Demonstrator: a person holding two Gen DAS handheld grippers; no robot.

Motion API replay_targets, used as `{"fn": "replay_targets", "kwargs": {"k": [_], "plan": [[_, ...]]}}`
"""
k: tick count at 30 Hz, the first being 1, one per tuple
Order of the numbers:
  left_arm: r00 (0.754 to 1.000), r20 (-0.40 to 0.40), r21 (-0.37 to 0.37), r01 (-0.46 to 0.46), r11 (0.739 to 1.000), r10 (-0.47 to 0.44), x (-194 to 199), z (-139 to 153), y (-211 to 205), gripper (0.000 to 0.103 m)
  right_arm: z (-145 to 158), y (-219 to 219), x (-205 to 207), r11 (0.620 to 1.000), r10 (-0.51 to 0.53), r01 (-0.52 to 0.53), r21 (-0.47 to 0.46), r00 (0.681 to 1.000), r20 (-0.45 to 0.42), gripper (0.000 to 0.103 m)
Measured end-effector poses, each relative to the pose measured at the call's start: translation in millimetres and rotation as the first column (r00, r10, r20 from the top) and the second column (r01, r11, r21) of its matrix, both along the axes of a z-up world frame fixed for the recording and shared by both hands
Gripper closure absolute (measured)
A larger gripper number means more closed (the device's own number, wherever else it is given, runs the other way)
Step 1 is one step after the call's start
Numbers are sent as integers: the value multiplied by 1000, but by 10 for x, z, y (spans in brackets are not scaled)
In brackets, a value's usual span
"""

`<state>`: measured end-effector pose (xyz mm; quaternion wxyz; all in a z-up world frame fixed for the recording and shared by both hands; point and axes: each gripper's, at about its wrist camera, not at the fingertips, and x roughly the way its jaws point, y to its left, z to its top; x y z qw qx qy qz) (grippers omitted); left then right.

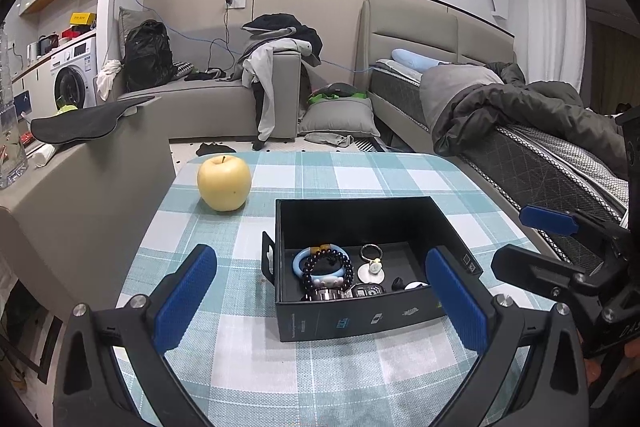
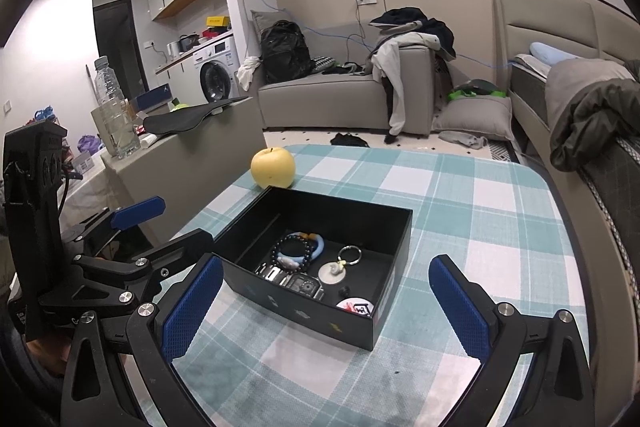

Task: Organize jewelry
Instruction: 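Open both grippers and withdraw them from the box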

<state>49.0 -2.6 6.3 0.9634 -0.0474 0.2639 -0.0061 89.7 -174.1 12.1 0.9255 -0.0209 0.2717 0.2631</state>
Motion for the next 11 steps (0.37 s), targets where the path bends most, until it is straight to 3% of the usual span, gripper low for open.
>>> {"fn": "replay_targets", "kwargs": {"k": [11], "plan": [[1000, 6, 4, 9, 1000, -9, 1, 19, -18, 1, -19, 34, 9, 1000, 10, -10, -16, 1000, 0, 0]]}}
